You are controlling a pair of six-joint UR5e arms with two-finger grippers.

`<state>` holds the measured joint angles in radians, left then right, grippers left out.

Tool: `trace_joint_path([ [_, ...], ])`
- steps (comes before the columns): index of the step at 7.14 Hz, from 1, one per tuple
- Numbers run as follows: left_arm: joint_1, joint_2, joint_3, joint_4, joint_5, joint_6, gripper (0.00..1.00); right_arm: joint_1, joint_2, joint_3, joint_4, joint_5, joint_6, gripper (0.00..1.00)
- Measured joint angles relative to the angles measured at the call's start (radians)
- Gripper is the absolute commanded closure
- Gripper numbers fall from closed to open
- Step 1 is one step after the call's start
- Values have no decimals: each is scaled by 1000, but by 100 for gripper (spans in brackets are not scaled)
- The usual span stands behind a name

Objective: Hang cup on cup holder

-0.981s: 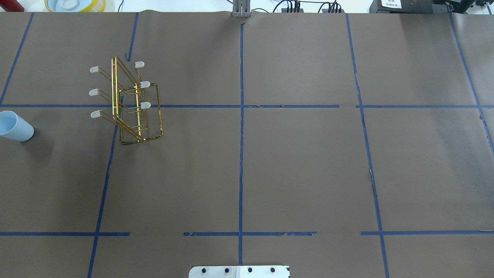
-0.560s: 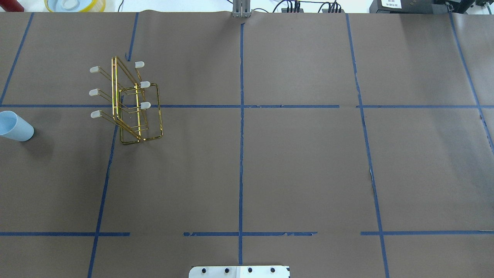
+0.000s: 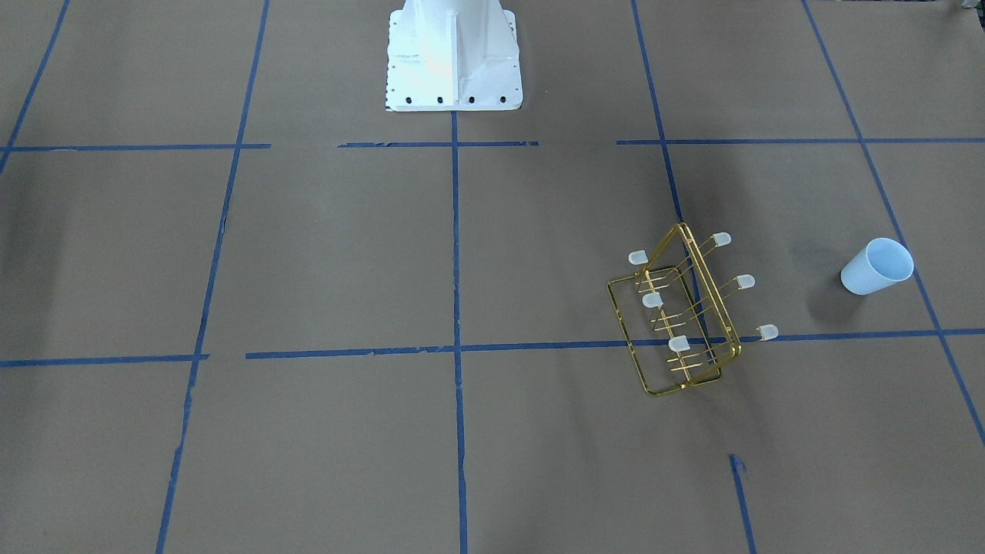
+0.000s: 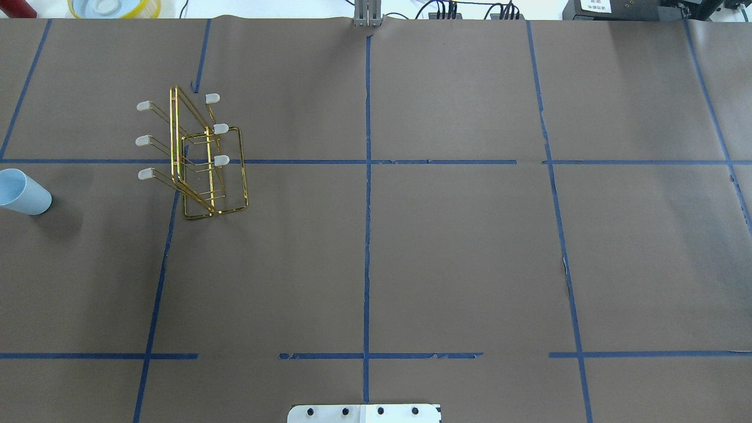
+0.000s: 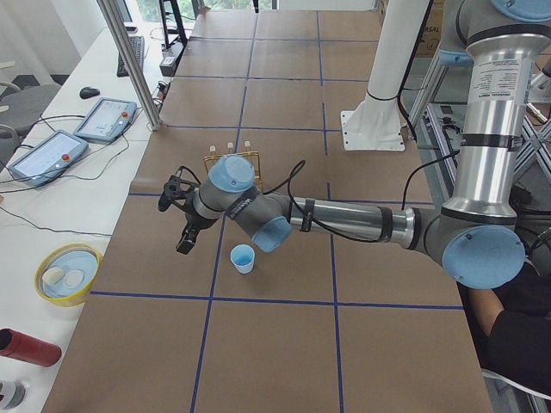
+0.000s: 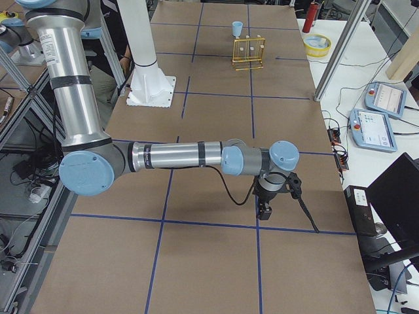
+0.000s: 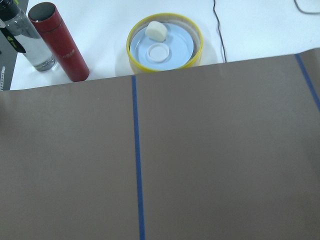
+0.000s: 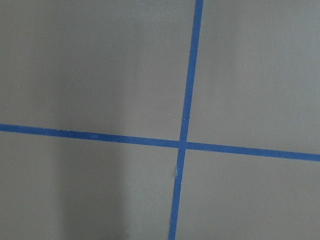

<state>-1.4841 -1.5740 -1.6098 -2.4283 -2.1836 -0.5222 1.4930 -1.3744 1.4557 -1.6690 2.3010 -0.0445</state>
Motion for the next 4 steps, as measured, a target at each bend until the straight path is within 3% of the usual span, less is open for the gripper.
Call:
trace_joint_path([
  [2,58,110,2,-274,126,-113,0,0,0,0,0,0,0,0],
  [4,128,212,1,-462,270,-214,0,0,0,0,0,0,0,0],
])
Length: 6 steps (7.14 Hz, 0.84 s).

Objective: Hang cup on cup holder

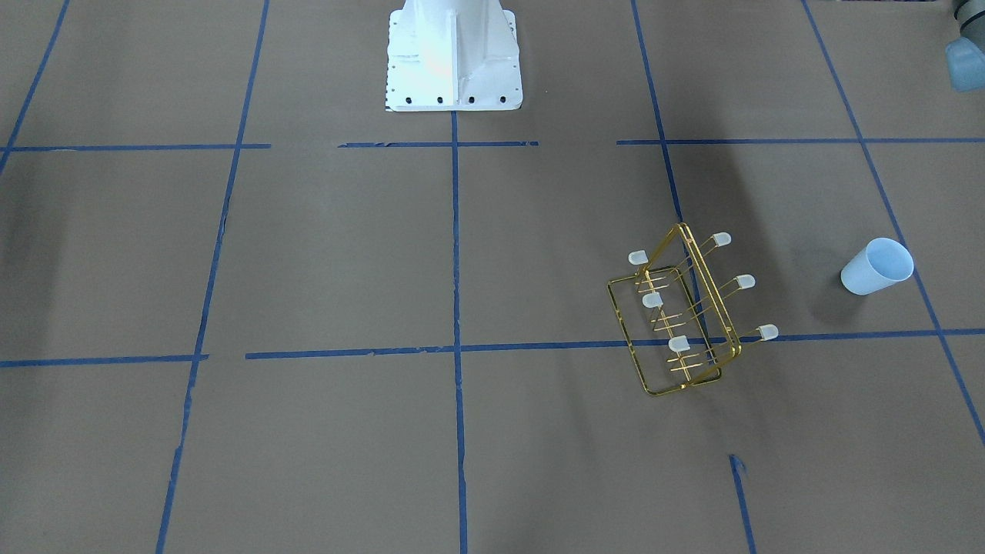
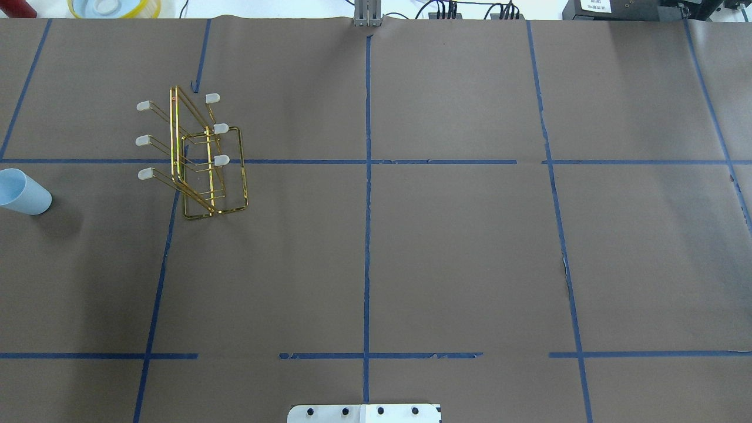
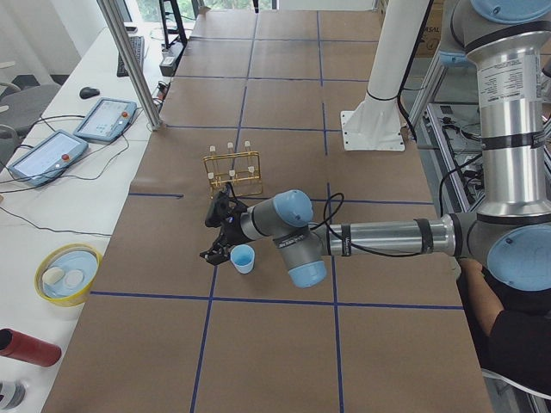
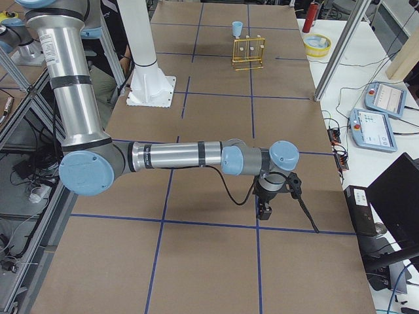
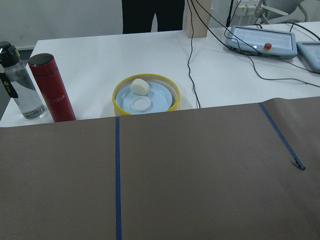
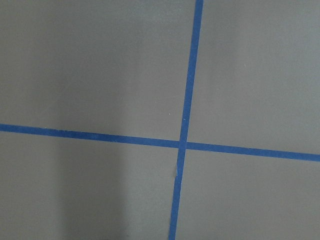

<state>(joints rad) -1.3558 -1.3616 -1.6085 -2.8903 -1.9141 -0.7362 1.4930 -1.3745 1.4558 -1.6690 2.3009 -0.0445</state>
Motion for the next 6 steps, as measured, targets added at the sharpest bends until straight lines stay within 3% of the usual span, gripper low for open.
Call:
trace_joint_path([
  [3,172,118,-2,-170,269,-119,0,0,0,0,0,0,0,0],
  [6,425,153,-2,-221,580,-256,0,0,0,0,0,0,0,0],
])
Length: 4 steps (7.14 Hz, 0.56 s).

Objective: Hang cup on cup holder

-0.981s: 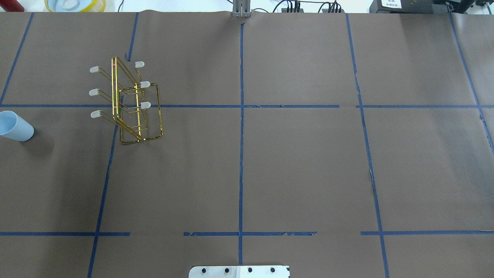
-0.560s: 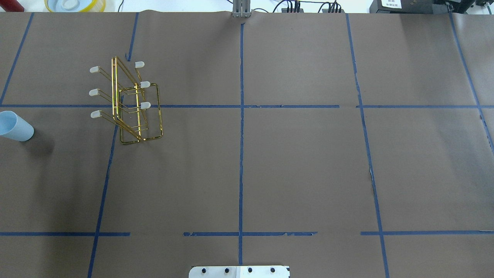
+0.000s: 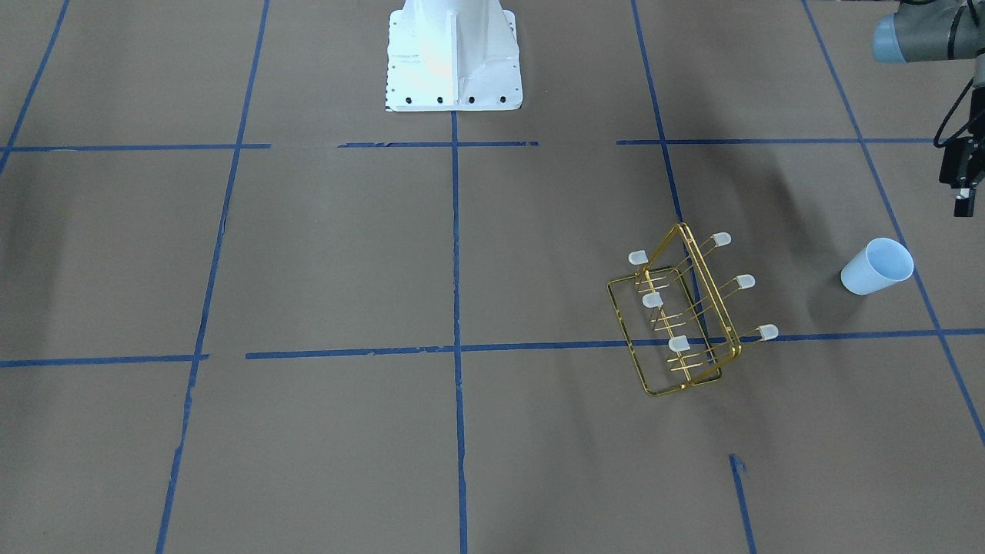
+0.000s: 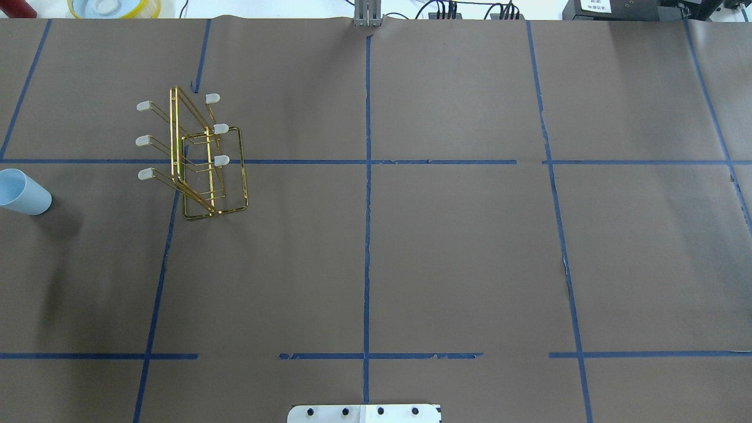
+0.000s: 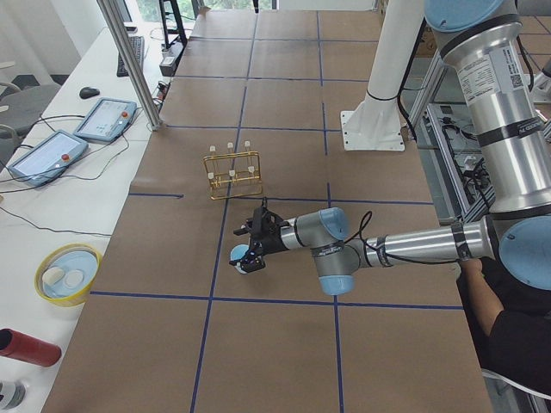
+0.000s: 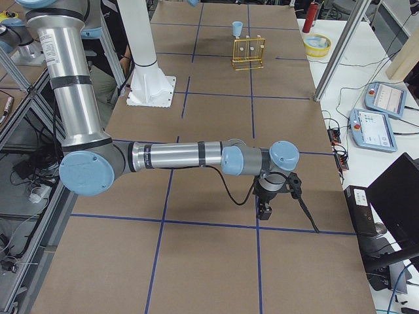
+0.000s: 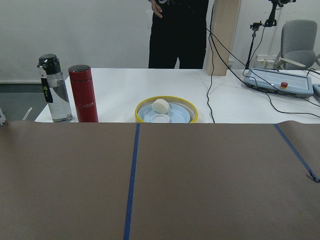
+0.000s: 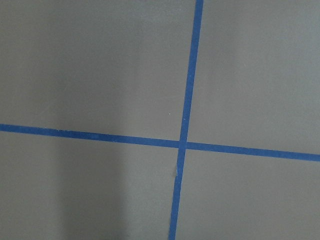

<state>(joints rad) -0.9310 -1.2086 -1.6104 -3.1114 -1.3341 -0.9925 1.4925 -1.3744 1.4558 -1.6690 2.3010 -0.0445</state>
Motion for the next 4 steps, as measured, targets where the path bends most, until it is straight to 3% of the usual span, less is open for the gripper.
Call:
trace_joint_path([
  [4,319,34,11,16,405,-175,0,0,0,0,0,0,0,0],
])
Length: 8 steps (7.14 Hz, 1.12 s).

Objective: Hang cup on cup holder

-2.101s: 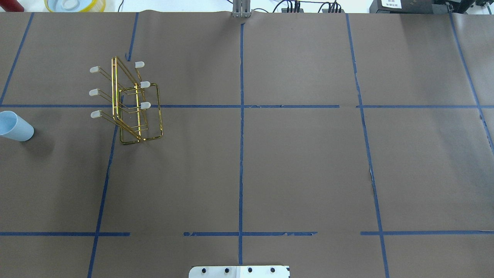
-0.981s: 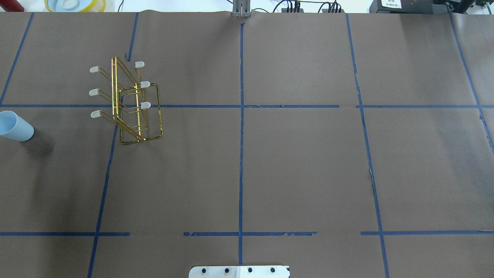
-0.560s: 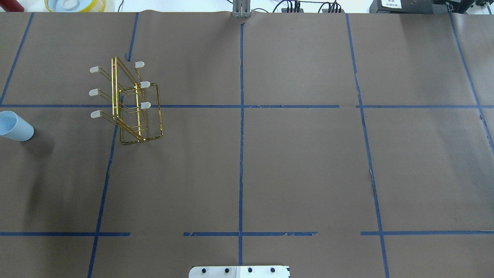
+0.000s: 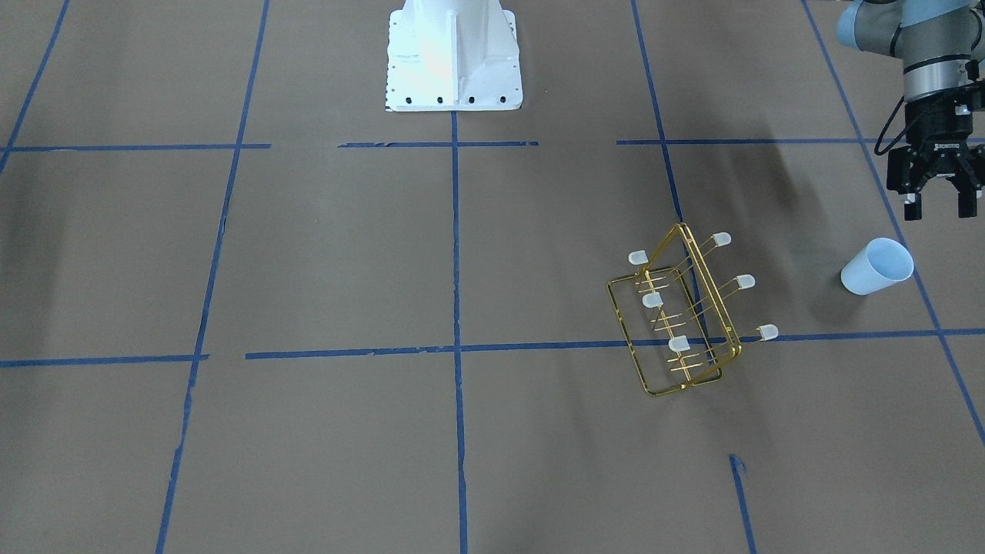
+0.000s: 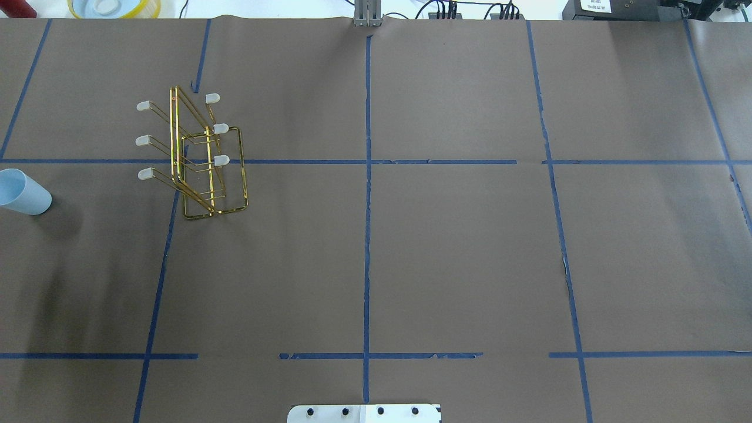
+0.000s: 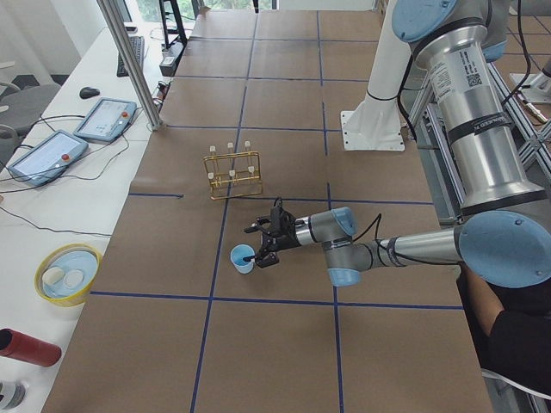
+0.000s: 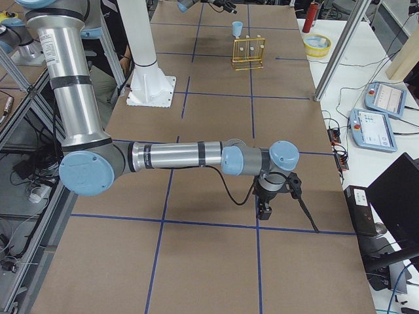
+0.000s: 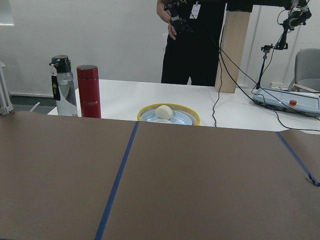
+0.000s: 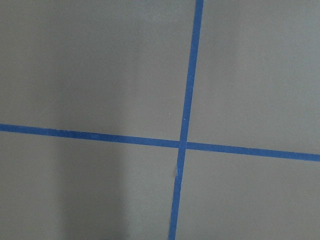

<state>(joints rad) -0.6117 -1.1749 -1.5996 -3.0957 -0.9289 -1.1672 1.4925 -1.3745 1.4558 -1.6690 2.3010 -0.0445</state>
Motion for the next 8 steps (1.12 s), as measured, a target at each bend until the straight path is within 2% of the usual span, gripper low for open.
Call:
trace_joint_path([
  [3,143,-6,75,31,182,-95,0,0,0,0,0,0,0,0],
  [5,197,-16,100,40,255,-111,0,0,0,0,0,0,0,0],
  [8,253,-67,109,121,327,-123,0,0,0,0,0,0,0,0],
])
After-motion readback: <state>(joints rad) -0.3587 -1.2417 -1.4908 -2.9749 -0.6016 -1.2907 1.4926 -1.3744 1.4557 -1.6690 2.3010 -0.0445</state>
